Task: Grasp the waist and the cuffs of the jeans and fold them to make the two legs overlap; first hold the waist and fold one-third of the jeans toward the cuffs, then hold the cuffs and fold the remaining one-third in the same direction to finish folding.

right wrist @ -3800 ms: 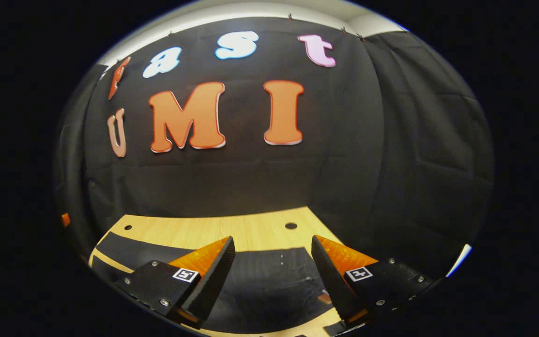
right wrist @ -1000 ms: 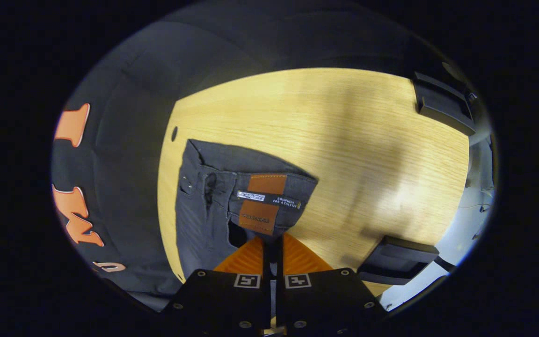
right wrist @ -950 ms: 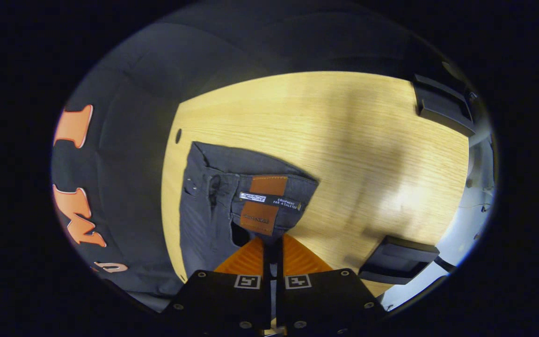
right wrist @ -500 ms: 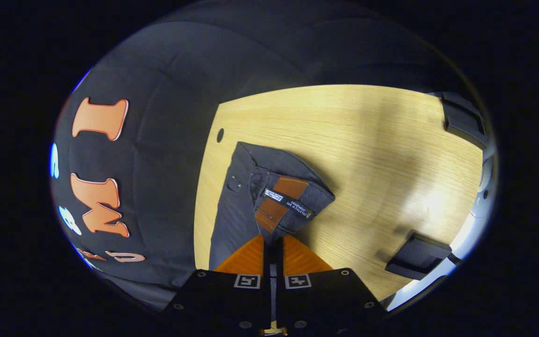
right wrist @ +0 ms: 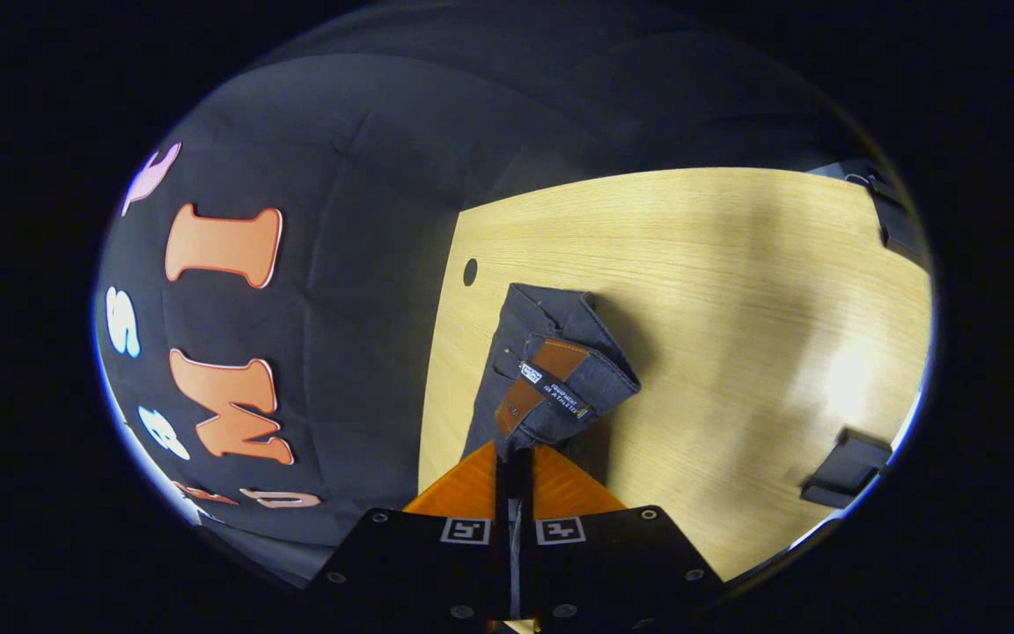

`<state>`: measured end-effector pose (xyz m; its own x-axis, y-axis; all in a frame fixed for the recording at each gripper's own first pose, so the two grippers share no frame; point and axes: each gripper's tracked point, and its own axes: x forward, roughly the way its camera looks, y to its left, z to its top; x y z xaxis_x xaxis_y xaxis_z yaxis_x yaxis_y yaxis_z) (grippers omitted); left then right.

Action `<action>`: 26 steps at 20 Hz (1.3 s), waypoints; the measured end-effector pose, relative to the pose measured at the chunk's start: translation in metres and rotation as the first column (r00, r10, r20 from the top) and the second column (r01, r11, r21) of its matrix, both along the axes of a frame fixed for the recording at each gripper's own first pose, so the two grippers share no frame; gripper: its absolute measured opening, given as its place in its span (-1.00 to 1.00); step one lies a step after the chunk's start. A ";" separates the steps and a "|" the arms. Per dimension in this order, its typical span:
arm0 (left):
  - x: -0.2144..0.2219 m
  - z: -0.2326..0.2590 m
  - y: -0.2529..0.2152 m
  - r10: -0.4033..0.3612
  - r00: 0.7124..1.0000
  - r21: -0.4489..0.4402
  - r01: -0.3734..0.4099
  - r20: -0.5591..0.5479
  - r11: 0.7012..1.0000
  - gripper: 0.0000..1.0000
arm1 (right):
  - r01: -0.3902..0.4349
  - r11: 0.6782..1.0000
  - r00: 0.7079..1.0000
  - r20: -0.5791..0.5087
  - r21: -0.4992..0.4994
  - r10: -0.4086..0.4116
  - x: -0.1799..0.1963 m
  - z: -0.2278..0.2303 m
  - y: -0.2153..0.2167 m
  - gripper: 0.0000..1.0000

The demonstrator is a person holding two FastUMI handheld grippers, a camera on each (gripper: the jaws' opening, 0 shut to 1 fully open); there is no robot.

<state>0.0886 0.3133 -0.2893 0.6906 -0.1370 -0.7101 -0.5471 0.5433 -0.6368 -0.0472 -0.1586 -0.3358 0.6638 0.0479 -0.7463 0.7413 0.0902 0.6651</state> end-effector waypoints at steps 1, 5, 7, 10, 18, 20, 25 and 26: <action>0.013 0.003 -0.003 0.002 1.000 -0.028 -0.002 0.001 1.000 -0.99 | 0.019 1.000 0.999 -0.025 0.000 -0.019 0.003 -0.002 0.001 -0.91; 0.056 -0.001 0.001 -0.036 0.999 -0.038 0.037 0.016 0.999 -0.99 | 0.046 0.999 0.998 -0.035 -0.019 -0.046 0.030 0.005 0.000 -0.90; 0.075 -0.006 0.002 -0.052 0.998 -0.035 0.053 0.022 0.998 -0.99 | 0.065 0.998 0.997 -0.037 -0.019 -0.066 0.044 0.004 -0.002 -0.90; 0.115 -0.012 0.001 -0.064 0.998 -0.035 0.065 0.028 0.997 -0.98 | 0.072 0.997 0.996 -0.051 -0.027 -0.073 0.067 -0.004 -0.004 -0.90; 0.184 -0.064 -0.008 -0.119 0.991 0.009 0.120 -0.060 0.993 -0.99 | 0.049 0.998 0.992 -0.114 -0.040 -0.053 0.120 -0.031 -0.017 -0.91; 0.206 -0.068 -0.005 -0.122 0.991 0.034 0.124 -0.046 0.992 -0.99 | 0.046 0.998 0.990 -0.129 -0.033 -0.050 0.130 -0.041 -0.020 -0.90; 0.239 -0.088 -0.003 -0.124 0.987 0.046 0.129 -0.099 0.991 -0.99 | 0.002 1.000 0.984 -0.178 -0.030 -0.007 0.162 -0.061 -0.024 -0.90; 0.242 -0.095 -0.006 -0.123 0.985 0.052 0.130 -0.122 0.990 -0.99 | -0.002 1.000 0.980 -0.201 -0.025 -0.003 0.166 -0.068 -0.023 -0.90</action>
<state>0.3306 0.3074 -0.3839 0.5813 -0.1733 -0.7950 -0.5406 0.6479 -0.5366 0.1189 -0.1812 -0.4035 0.5001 0.0272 -0.8656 0.8597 0.1042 0.5000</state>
